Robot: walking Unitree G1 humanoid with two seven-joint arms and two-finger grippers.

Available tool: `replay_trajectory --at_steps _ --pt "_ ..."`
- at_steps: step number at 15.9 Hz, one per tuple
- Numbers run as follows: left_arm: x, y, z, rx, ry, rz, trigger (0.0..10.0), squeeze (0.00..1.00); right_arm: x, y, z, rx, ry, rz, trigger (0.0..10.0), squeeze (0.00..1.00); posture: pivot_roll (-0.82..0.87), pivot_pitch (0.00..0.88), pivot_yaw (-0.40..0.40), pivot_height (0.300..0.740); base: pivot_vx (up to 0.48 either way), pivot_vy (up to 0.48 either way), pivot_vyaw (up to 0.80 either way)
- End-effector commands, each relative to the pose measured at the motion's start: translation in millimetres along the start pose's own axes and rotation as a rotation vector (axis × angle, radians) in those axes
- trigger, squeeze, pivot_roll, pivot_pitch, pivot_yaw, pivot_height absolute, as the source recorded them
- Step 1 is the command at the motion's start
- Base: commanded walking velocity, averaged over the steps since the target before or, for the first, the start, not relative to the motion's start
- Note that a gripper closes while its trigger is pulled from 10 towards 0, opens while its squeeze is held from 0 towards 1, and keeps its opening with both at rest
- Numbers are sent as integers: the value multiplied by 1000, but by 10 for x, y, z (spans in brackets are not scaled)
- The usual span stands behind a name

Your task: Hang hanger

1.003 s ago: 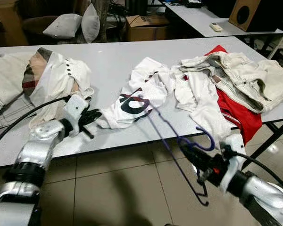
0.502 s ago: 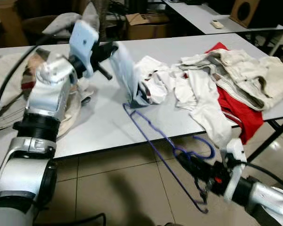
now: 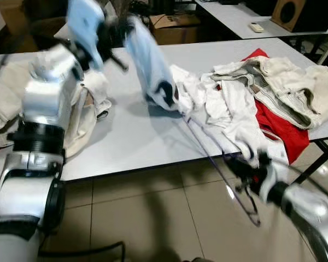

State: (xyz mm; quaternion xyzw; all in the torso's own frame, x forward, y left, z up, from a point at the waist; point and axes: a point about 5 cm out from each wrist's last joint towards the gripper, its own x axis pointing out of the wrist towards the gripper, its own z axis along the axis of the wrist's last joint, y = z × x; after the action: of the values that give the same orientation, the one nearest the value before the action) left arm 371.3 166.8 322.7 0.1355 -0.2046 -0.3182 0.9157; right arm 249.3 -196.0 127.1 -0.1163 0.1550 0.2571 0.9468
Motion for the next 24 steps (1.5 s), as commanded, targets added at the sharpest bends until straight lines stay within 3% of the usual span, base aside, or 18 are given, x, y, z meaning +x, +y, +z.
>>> replay_trajectory --at_steps 1,5,6,7,8,10,12,13,14,16,19,21,23,24 --pt "70 -1 212 -15 -77 -45 0 0 37 -211 129 -46 -34 -32 10000 0 -117 0 22 740 0 0 0" --pt "101 74 451 -50 -178 -27 0 0 230 -646 407 -112 -74 -59 10000 0 -126 0 28 740 0 0 0" --pt "104 73 463 -23 -171 -28 0 0 283 -757 525 -141 -89 -48 10000 0 -117 0 19 740 0 0 0" --pt "104 73 463 -23 -171 -28 0 0 283 -757 525 -141 -89 -48 10000 0 -117 0 19 740 0 0 0" --pt "108 43 307 148 -29 -38 0 0 242 -747 623 -192 -116 20 10000 0 -102 0 1 740 0 0 0" --pt "93 0 40 405 188 -68 0 0 -43 -598 703 -261 -148 191 10000 0 -79 0 -14 740 0 0 0" --pt "110 12 -16 470 217 -60 0 0 -270 -545 649 -272 -125 239 10000 0 -79 0 -6 740 0 0 0" --pt "196 40 -29 592 254 -39 0 0 -461 -431 595 -275 -99 302 10000 0 -94 0 23 740 0 0 0" --pt "255 39 -33 633 264 -38 0 0 -539 -334 590 -270 -100 348 10000 0 -108 0 40 740 0 0 0" --pt "404 -61 5 603 217 -68 0 0 -632 -126 611 -249 -117 442 10000 0 -119 0 56 740 0 0 0" --pt "615 -304 121 587 113 -166 0 0 -466 78 582 -197 -149 463 10000 0 -124 0 61 740 0 0 0" --pt "688 -392 241 555 32 -206 0 0 -220 129 540 -187 -127 419 10000 0 -122 0 58 740 0 0 0" --pt "681 -378 350 561 -16 -221 0 0 -11 73 513 -169 -86 343 10000 0 -117 0 51 740 0 0 0" --pt "627 -308 410 581 -22 -228 0 0 121 -62 475 -192 -41 256 10000 0 -110 0 42 740 0 0 0"
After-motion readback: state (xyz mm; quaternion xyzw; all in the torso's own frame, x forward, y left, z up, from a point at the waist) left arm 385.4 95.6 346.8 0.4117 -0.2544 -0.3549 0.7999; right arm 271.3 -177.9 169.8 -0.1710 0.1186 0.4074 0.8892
